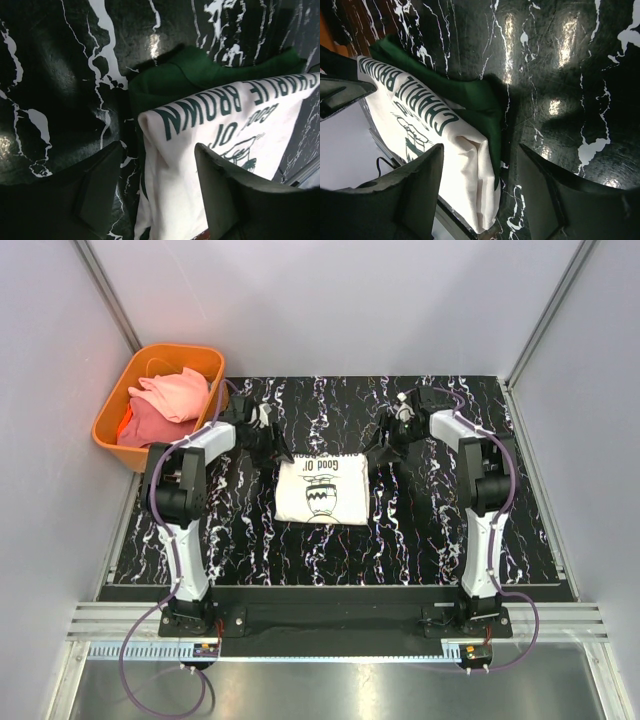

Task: Fold and stack the t-shirts
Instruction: Fold the tshirt, then neatly place the folded tshirt to the corner

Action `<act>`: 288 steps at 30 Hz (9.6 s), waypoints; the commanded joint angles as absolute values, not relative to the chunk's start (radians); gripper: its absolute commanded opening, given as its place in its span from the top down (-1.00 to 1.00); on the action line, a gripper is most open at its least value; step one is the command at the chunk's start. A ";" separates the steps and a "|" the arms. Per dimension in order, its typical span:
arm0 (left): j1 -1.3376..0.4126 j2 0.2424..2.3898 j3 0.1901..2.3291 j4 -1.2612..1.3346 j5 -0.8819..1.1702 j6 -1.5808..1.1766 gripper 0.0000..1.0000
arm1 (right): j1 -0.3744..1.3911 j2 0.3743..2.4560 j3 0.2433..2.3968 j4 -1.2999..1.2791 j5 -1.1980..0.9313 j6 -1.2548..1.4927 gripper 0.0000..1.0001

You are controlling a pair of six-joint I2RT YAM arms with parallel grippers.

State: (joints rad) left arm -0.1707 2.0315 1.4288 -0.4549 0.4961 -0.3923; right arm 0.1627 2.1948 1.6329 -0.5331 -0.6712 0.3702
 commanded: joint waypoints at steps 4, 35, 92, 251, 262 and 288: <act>-0.170 2.077 1.517 -0.451 0.512 -0.385 0.01 | 0.179 2.224 1.697 -0.555 -0.695 0.341 -0.29; -0.170 2.052 1.513 -0.439 0.552 -0.430 0.28 | 0.248 2.175 1.773 -0.664 -0.515 0.296 -0.11; -0.172 2.105 1.806 -0.564 0.250 -0.368 -0.42 | 0.232 2.295 1.940 -0.733 -0.233 0.316 0.73; -0.132 1.203 0.811 -0.365 0.561 -0.551 -0.37 | 0.184 2.029 1.377 -0.353 -0.772 0.568 -0.21; -0.138 1.059 0.730 -0.385 0.609 -0.618 -0.36 | 0.184 2.239 1.623 -0.370 -0.706 0.535 -0.70; -0.138 1.071 0.781 -0.440 0.600 -0.604 -0.33 | 0.255 2.419 1.763 -0.405 -0.721 0.549 0.26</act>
State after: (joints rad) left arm -0.1368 1.0706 0.7330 -0.4370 0.5797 -0.6033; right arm 0.2371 2.3901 1.7504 -0.3805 -0.7918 0.5468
